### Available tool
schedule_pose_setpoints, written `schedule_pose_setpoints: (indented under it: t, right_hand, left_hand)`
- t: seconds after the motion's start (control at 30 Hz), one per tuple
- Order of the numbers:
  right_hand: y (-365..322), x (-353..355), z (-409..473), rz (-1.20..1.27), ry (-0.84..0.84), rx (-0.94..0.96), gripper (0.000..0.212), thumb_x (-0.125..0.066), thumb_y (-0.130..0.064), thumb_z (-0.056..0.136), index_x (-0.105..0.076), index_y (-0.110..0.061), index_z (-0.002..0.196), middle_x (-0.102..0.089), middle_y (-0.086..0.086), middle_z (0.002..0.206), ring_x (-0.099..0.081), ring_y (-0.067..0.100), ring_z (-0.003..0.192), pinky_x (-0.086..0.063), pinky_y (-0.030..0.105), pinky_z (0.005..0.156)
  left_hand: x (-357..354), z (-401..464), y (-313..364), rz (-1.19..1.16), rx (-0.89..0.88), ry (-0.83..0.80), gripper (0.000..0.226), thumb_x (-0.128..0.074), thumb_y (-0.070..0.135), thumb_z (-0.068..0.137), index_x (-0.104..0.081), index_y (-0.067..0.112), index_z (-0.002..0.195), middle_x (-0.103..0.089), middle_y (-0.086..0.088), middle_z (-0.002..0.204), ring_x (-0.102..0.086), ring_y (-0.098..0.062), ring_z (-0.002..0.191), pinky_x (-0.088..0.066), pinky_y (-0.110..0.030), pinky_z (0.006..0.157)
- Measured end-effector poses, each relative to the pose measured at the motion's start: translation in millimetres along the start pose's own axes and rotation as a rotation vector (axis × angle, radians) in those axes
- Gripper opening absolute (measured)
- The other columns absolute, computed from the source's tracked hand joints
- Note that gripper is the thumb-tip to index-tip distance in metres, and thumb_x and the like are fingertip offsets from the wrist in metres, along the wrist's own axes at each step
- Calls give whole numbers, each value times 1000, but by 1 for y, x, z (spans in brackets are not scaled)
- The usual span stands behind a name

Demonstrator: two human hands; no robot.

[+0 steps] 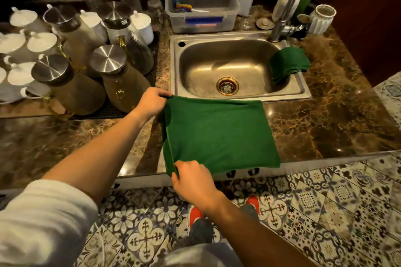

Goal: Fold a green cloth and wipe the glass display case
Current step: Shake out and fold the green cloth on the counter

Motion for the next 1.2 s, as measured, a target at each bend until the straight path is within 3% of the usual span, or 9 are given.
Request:
schedule_pose_setpoints:
  t: [0.23, 0.33, 0.43, 0.6, 0.7, 0.8, 0.93, 1.07, 1.2]
  right_hand:
    - [-8, -30, -3, -32, -163, 70, 30, -53, -31, 94, -62, -9, 112, -60, 14, 101, -63, 37, 88, -51, 42, 68]
    - [-3, -30, -6, -5, -178, 65, 35, -53, -34, 93, -63, -11, 118, -60, 13, 106, -63, 37, 92, -54, 44, 73]
    - [19, -18, -9, 48, -165, 8, 41, -53, -33, 95, -58, -16, 131, -61, 13, 119, -62, 35, 103, -55, 45, 82]
    - [87, 19, -20, 201, -40, -216, 35, -54, -33, 94, -63, -19, 125, -66, 7, 119, -62, 29, 107, -53, 41, 89]
    - [136, 42, -33, 334, 51, -361, 32, -54, -32, 94, -66, -21, 121, -71, -2, 107, -65, 16, 94, -51, 27, 77]
    - [184, 60, -52, 499, 172, -522, 20, -59, -30, 92, -69, -25, 109, -64, -14, 74, -56, 1, 64, -42, 16, 60]
    - [239, 78, -84, 640, 413, -717, 11, -64, -22, 91, -65, -23, 102, -55, -13, 58, -49, 1, 50, -41, 20, 51]
    - [268, 81, -107, 584, 485, -857, 14, -67, -22, 87, -56, -24, 95, -62, 0, 83, -60, 17, 75, -46, 29, 63]
    - [289, 59, -113, 556, 327, -935, 32, -71, -32, 86, -58, -12, 108, -61, 9, 108, -61, 27, 96, -51, 40, 88]
  left_hand:
    - [-9, -4, -27, 35, 60, -49, 24, -56, 4, 87, -74, 6, 103, -71, -15, 94, -60, -22, 79, -46, -31, 70]
    - [-12, -5, -20, 123, 22, -52, 27, -56, 11, 89, -70, 7, 113, -71, -12, 106, -62, -25, 96, -45, -29, 81]
    - [-25, -2, -1, 214, -41, -87, 27, -56, 13, 91, -67, 9, 116, -68, -13, 114, -61, -29, 108, -42, -27, 81]
    - [-74, 3, 67, 338, -235, -149, 28, -62, 11, 89, -67, 12, 116, -65, -13, 124, -59, -28, 114, -40, -28, 88]
    - [-115, 3, 116, 418, -391, -226, 31, -64, 13, 87, -67, 13, 118, -66, -12, 123, -59, -28, 113, -44, -35, 96]
    - [-155, -1, 161, 533, -564, -334, 37, -65, 15, 86, -63, 16, 123, -65, -12, 126, -59, -30, 116, -44, -37, 97]
    - [-199, -7, 203, 705, -784, -412, 45, -60, 16, 87, -55, 19, 131, -61, -12, 128, -56, -31, 117, -46, -40, 96]
    - [-234, -7, 219, 833, -884, -438, 52, -59, 15, 90, -49, 24, 140, -58, -10, 128, -51, -31, 119, -46, -45, 98]
    - [-259, -5, 224, 933, -929, -500, 48, -56, 15, 93, -51, 28, 139, -54, -12, 129, -47, -32, 119, -45, -46, 96]
Point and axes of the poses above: each hand's wrist, its own z-axis towards the middle knuckle, its own x-axis out of the back of the hand, y = z × x, the point moved 7 cm from there along z, towards the middle knuckle
